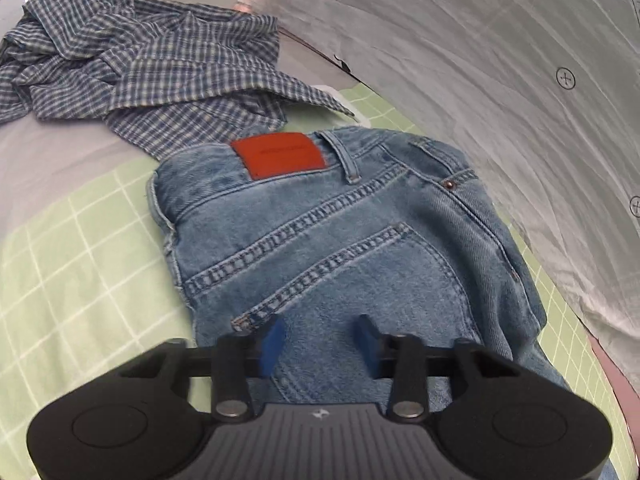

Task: Fold clothes
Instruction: 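Lay the folded jeans flat and open both grippers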

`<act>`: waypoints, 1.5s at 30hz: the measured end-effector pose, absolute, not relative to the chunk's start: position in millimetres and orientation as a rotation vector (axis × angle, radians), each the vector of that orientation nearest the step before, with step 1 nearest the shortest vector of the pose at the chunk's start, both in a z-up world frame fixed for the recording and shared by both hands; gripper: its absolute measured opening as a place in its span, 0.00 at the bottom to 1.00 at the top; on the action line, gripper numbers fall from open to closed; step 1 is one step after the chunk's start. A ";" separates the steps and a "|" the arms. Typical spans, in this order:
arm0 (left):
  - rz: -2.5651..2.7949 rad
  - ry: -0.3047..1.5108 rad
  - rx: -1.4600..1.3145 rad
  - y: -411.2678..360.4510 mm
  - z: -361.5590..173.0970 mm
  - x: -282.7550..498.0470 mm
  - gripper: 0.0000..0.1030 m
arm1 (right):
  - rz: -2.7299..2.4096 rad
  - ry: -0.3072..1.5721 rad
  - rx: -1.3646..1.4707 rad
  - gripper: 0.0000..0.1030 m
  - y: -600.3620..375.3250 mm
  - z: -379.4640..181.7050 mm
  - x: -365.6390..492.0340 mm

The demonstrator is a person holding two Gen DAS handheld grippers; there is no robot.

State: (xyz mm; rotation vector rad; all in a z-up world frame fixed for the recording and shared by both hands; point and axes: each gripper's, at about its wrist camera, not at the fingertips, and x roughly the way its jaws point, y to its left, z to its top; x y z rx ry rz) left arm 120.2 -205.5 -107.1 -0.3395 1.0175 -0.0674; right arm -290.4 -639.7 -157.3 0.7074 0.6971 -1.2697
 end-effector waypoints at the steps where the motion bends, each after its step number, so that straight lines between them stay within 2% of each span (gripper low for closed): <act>1: -0.067 1.022 -0.347 -207.0 -108.6 119.9 0.05 | -1.279 0.705 0.689 0.45 -639.5 -156.5 -289.6; 2: -0.067 1.026 -0.354 -208.5 -110.0 119.5 0.05 | -1.260 0.693 0.692 0.22 -640.3 -155.0 -292.5; 3: -0.067 1.030 -0.361 -210.0 -111.4 119.2 0.04 | -1.238 0.678 0.698 0.13 -641.2 -153.5 -295.8; 6: -0.079 1.023 -0.330 -208.7 -108.7 112.6 0.03 | -1.230 0.705 0.657 0.08 -638.8 -149.7 -299.0; 13: -0.090 1.027 -0.297 -160.4 -91.8 58.2 0.01 | -1.301 0.763 0.586 0.07 -615.8 -146.1 -345.8; 17: -0.026 1.042 -0.108 -135.6 -88.4 14.8 0.01 | -1.362 0.797 0.558 0.08 -607.3 -147.3 -377.6; 20: -0.039 1.025 -0.132 -116.3 -84.6 6.5 0.03 | -1.377 0.805 0.557 0.10 -607.0 -147.2 -398.2; 22: -0.054 0.998 -0.133 -115.3 -79.7 12.8 0.07 | -1.382 0.819 0.538 0.17 -608.2 -143.5 -395.8; 23: -0.063 0.982 -0.122 -117.7 -76.9 17.7 0.16 | -1.389 0.827 0.524 0.21 -608.5 -141.2 -392.1; 24: -0.073 0.965 -0.112 -120.1 -74.0 22.7 0.26 | -1.391 0.831 0.505 0.28 -608.5 -138.5 -387.5; 25: -0.083 0.949 -0.101 -122.5 -71.2 27.7 0.29 | -1.391 0.822 0.486 0.34 -607.6 -135.3 -382.0; 26: -0.093 0.933 -0.088 -125.6 -68.5 33.2 0.33 | -1.390 0.812 0.467 0.48 -606.5 -131.9 -376.5; 27: -0.106 0.922 -0.065 -131.7 -66.7 41.2 0.37 | -1.382 0.803 0.445 0.58 -604.8 -128.2 -370.0; 31: -0.172 0.879 0.010 -155.6 -61.0 78.2 0.49 | -1.343 0.796 0.376 0.65 -602.2 -116.8 -341.7; 33: -0.218 0.868 0.029 -166.9 -61.3 99.4 0.60 | -1.320 0.792 0.371 0.68 -600.3 -113.5 -330.9; 40: -0.369 0.977 0.088 -203.4 -89.5 162.7 0.73 | -1.263 0.855 0.376 0.68 -586.0 -123.3 -305.0; 43: -0.355 1.006 0.081 -207.3 -99.5 170.8 0.72 | -1.256 0.892 0.370 0.68 -581.0 -129.4 -298.3; 45: -0.335 1.021 0.062 -206.2 -102.8 172.9 0.40 | -1.254 0.913 0.380 0.68 -580.2 -134.0 -296.3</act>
